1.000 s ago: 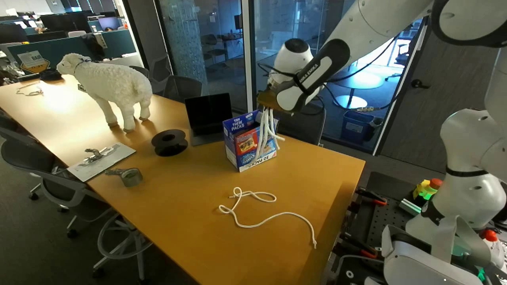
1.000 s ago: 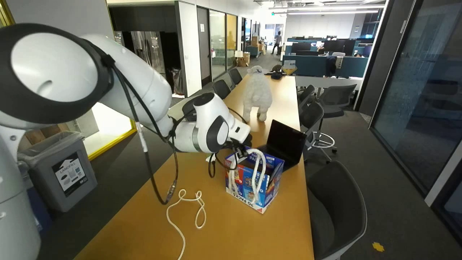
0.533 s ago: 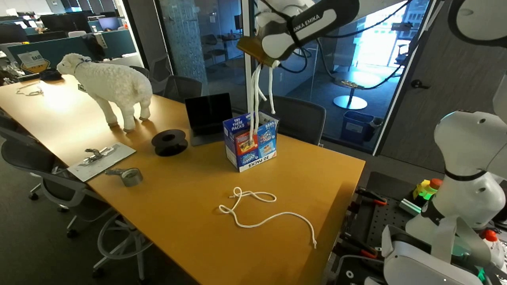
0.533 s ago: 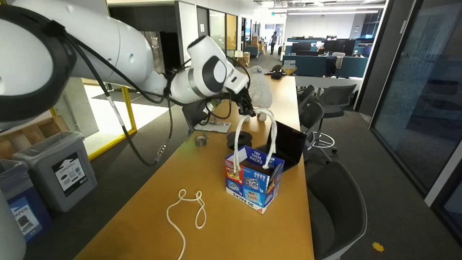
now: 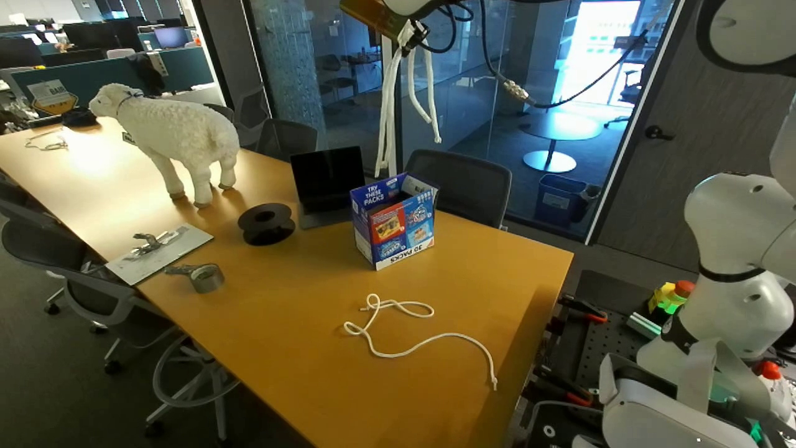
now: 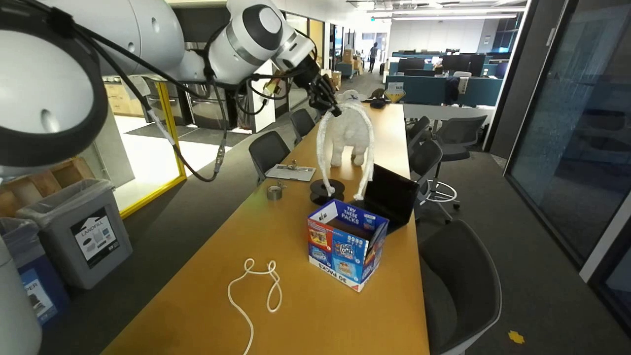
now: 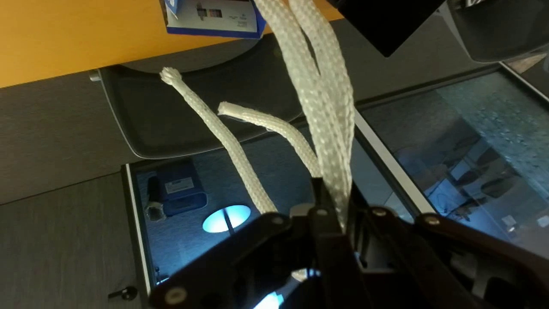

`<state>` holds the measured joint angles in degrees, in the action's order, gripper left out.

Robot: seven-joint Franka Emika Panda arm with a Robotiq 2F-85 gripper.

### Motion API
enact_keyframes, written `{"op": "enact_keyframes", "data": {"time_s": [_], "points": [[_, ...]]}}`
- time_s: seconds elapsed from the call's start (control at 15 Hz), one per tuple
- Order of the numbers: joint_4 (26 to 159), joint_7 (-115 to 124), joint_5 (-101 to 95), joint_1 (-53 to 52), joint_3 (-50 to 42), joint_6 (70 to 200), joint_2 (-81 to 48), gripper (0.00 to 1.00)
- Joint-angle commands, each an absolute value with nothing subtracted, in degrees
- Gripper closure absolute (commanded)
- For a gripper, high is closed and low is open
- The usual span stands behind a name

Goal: Place the two white ropes inside the blue box

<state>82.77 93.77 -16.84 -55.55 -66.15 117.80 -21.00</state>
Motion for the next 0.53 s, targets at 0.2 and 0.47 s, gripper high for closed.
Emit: {"op": "enact_keyframes", "data": {"time_s": [0.2,0.47], "points": [[81.1,101.6,-23.7,-40.5,-47.4,117.3,-21.0,0.97],[80.6,105.7,-27.7,-29.7,-34.3,118.2,-22.4,0.97]]}}
